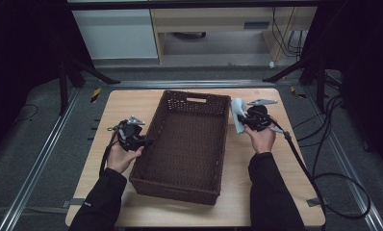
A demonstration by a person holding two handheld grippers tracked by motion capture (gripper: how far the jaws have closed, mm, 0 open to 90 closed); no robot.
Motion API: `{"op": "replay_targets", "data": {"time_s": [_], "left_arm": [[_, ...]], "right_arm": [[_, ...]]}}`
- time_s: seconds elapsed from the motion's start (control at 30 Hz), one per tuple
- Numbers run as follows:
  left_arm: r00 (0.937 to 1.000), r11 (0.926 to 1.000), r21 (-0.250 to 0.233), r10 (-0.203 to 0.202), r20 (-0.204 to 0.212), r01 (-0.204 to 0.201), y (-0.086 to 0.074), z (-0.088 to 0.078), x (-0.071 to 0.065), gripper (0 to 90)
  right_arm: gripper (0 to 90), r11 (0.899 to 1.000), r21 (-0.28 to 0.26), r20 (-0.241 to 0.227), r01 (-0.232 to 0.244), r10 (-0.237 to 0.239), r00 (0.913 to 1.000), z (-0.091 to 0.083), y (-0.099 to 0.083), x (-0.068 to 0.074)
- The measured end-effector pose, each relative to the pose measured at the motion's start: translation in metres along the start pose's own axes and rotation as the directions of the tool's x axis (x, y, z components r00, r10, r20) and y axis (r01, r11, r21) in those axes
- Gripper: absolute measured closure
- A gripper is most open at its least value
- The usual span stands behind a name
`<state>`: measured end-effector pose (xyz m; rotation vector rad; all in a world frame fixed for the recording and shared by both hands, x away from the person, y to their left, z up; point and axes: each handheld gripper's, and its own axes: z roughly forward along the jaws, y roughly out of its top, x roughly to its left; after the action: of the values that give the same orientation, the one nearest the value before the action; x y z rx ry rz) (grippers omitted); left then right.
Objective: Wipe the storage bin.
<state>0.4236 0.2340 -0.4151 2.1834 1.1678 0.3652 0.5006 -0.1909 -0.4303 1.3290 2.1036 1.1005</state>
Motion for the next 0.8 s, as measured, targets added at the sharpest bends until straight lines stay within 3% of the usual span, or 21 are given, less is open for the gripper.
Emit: {"op": "replay_targets", "data": {"time_s": [0.17, 0.6, 0.7, 0.8], "left_arm": [[1.0, 1.0, 0.001, 0.005, -0.001, -0.005, 0.0, 0.0, 0.0, 72.9], [1.0, 1.0, 0.0, 0.005, -0.004, -0.005, 0.0, 0.0, -0.001, 72.9], [1.0, 1.0, 0.003, 0.006, -0.006, -0.006, 0.0, 0.0, -0.001, 72.9], [1.0, 1.0, 0.003, 0.006, -0.006, -0.006, 0.0, 0.0, -0.002, 72.9]], "right_arm": [[82.4, 1.0, 0.015, -0.019, -0.027, 0.027, 0.9995, 0.016, -0.001, -0.004], [82.7, 0.989, 0.149, -0.055, 0.015, -0.007, 0.9985, 0.054, -0.024, 0.006], [82.8, 0.992, 0.124, -0.074, 0.006, 0.003, 0.9973, 0.05, -0.021, 0.005], [82.9, 0.998, 0.059, -0.082, -0.018, 0.023, 0.9963, 0.039, -0.011, 0.001]]}}
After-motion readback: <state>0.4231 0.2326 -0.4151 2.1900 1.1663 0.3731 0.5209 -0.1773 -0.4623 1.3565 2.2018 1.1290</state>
